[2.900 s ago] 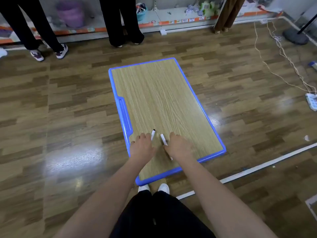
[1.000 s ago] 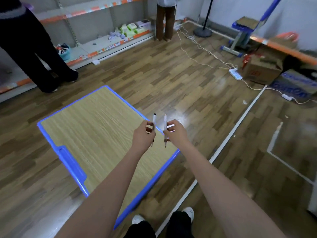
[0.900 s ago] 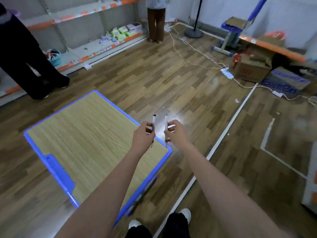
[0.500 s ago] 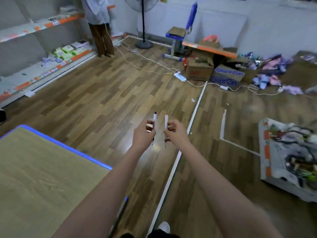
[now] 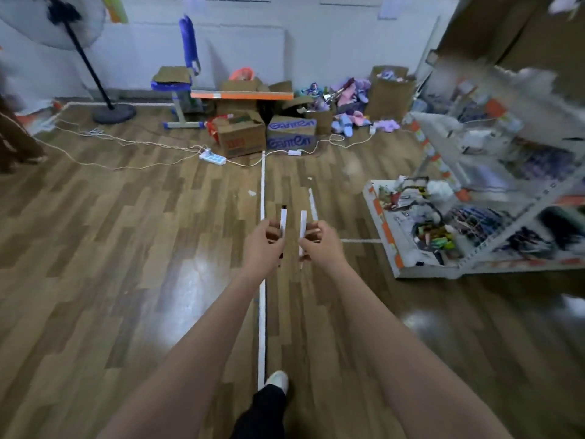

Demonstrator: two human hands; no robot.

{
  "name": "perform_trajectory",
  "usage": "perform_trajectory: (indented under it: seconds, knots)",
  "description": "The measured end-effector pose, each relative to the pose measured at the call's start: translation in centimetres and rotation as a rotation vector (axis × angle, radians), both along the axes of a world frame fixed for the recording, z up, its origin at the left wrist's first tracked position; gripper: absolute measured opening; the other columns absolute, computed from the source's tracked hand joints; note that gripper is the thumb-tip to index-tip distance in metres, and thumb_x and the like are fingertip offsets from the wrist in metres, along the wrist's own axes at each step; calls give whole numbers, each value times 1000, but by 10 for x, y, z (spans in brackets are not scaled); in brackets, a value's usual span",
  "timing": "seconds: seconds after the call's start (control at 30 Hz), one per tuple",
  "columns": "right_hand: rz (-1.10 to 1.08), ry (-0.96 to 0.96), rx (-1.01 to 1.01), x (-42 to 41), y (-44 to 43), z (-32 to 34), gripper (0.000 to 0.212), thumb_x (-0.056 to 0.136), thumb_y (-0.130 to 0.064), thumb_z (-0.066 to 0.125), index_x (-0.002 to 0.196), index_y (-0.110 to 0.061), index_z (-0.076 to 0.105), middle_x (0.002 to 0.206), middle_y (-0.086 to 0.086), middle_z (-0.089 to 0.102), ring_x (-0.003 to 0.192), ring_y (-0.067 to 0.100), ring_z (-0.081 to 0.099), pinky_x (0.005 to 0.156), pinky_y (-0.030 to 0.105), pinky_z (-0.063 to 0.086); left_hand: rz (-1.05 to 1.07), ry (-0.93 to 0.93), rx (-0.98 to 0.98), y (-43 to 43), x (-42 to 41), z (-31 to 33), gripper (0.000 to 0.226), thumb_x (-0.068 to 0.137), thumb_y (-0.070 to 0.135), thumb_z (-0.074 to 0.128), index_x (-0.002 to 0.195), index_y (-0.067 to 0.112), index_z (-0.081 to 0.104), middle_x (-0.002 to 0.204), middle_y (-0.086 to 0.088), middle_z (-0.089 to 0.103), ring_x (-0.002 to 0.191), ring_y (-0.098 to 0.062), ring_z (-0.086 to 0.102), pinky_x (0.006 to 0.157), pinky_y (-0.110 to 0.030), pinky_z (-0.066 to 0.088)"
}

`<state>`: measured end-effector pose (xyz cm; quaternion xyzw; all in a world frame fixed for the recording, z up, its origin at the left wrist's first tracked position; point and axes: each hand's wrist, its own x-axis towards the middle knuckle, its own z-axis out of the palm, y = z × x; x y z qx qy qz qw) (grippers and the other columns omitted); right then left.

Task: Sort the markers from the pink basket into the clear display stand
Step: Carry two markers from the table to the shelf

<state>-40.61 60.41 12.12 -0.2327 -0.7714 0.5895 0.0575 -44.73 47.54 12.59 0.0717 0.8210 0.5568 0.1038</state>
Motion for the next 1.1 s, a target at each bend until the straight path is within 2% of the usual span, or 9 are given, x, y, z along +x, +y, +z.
perform_trajectory:
  seconds: [0.23, 0.33, 0.4, 0.5, 0.6, 0.7, 0.8, 0.97, 1.1]
  knots:
    - [-211, 51, 29, -35, 96, 12, 20, 88, -4, 62, 98, -17, 52, 98, 7, 64, 84, 21, 65, 73, 42, 59, -177, 55, -42, 100, -61, 9, 12, 89, 10, 61, 99, 15, 59, 86, -1, 63, 68, -9, 57, 44, -10, 43]
    - [-287, 62, 31, -51, 131, 15, 18, 87, -5, 63, 98, -16, 53, 96, 6, 65, 86, 23, 65, 77, 46, 58, -250, 69, -22, 139, -88, 14, 15, 88, 9, 63, 98, 18, 58, 89, -5, 64, 75, -15, 62, 61, -29, 57]
    - [-330, 61, 36, -61, 152, 17, 18, 88, -6, 62, 102, -14, 53, 97, 7, 66, 83, 23, 66, 75, 43, 58, -307, 76, -15, 164, -101, 18, 15, 87, 8, 63, 97, 17, 57, 88, -6, 63, 80, -21, 63, 69, -40, 58]
    - [-368, 60, 52, -73, 179, 20, 21, 88, -7, 62, 106, -14, 52, 100, 9, 66, 75, 18, 64, 69, 33, 58, -366, 102, -2, 197, -116, 20, 16, 88, 10, 63, 100, 17, 57, 91, -5, 65, 84, -20, 63, 72, -35, 57]
    - [-424, 68, 30, -79, 206, 21, 24, 83, -6, 64, 101, -19, 56, 96, 7, 69, 84, 24, 67, 76, 48, 58, -429, 110, -2, 229, -127, 19, 18, 88, 12, 63, 104, 18, 58, 91, -1, 64, 84, -18, 64, 65, -26, 55]
    - [-469, 62, 16, -77, 240, 24, 21, 85, -6, 64, 101, -17, 56, 92, 7, 68, 84, 26, 67, 77, 50, 57, -473, 110, -4, 266, -133, 20, 18, 88, 13, 63, 104, 20, 57, 90, 0, 64, 82, -16, 64, 53, -13, 47]
    - [-498, 76, 12, -75, 280, 28, 20, 85, -7, 65, 102, -15, 57, 92, 8, 69, 82, 26, 67, 76, 50, 57, -504, 102, 16, 308, -134, 25, 18, 89, 12, 63, 104, 20, 57, 90, -1, 64, 79, -16, 63, 48, -10, 45]
    - [-512, 116, 37, -72, 364, 38, 19, 87, -5, 64, 100, -17, 56, 96, 11, 67, 76, 22, 66, 65, 38, 58, -534, 121, 28, 395, -138, 35, 18, 87, 15, 65, 101, 23, 56, 86, 2, 64, 82, -20, 65, 73, -42, 57]
    - [-522, 157, 59, -65, 437, 57, 15, 89, -6, 64, 94, -16, 54, 84, 5, 67, 64, 9, 66, 55, 21, 52, -520, 119, 91, 473, -129, 48, 18, 86, 12, 66, 99, 22, 57, 85, 1, 64, 80, -20, 65, 72, -44, 58]
